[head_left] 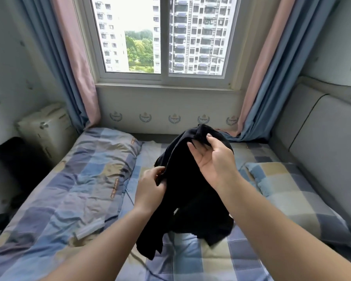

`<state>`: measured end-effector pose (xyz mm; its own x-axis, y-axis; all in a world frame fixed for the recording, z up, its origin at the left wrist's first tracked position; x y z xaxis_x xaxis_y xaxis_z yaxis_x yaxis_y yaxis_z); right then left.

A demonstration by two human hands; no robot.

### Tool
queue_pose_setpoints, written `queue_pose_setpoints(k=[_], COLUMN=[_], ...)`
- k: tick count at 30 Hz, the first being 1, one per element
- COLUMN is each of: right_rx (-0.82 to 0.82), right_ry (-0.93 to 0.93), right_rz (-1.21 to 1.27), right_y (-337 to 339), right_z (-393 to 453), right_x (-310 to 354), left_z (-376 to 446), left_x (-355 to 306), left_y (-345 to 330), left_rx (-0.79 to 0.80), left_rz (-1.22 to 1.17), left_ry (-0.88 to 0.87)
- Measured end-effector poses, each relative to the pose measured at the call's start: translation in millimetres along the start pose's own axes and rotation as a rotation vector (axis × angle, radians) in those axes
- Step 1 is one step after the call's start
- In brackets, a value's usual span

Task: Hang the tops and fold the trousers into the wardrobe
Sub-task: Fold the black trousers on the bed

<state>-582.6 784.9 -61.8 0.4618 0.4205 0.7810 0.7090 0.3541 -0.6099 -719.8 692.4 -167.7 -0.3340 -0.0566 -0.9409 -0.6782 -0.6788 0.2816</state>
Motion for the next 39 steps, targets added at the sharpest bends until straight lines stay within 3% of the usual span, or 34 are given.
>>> queue_pose_setpoints(k=[7,15,18,23,25,26,28,30,34,39], right_rx=[0.017,-0.036,0.061,0.122,0.135,0.07,-0.132,-0.279,-0.404,-0.251], right_ry=[0.069,0.009,-0.019,0.005,0.18,0.362,0.77,0.927,0.6,0.196], right_rz=[-0.034,-0.251,-0.493,-1.332,-1.703,-1.857,-1.955,-1.904,-1.76,-2.02], right_y=[13,77,92,119,124,125,128,139,174,183], right_z=[5,33,44,57,61,61,54,54,81,108], right_x=[39,54,55,71,79,86,103,114,122,76], left_z=[10,87,105,127,133,136,139,141,138,133], left_x=[3,-72,-117,-168,-180,-183,-190,-197,-214,-232], left_y=[1,46,44,44,47,49,55,63,70,71], left_rx=[0.044,0.023,-0.04,-0.163,-0.201,-0.221,-0.264,-0.305,-0.339,-0.337], left_rz=[0.141,0.221,0.048,-0.321,-0.361,-0.388,-0.446,-0.476,-0.491,-0.489], left_ry=[0.008,-0.271,-0.303,-0.144,-0.125,-0.119,-0.104,-0.104,-0.137,-0.157])
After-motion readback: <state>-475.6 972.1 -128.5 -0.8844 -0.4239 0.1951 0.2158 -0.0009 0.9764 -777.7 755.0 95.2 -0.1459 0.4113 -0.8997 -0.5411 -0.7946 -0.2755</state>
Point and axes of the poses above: each hand's wrist, its own z-axis towards the middle knuckle, its own y-axis out of the back of the hand, x = y × z, the point moved 5 cm from there along z, towards the middle knuckle, and after that the axes turned 15 degrees about -z, right-handed, at the moved point
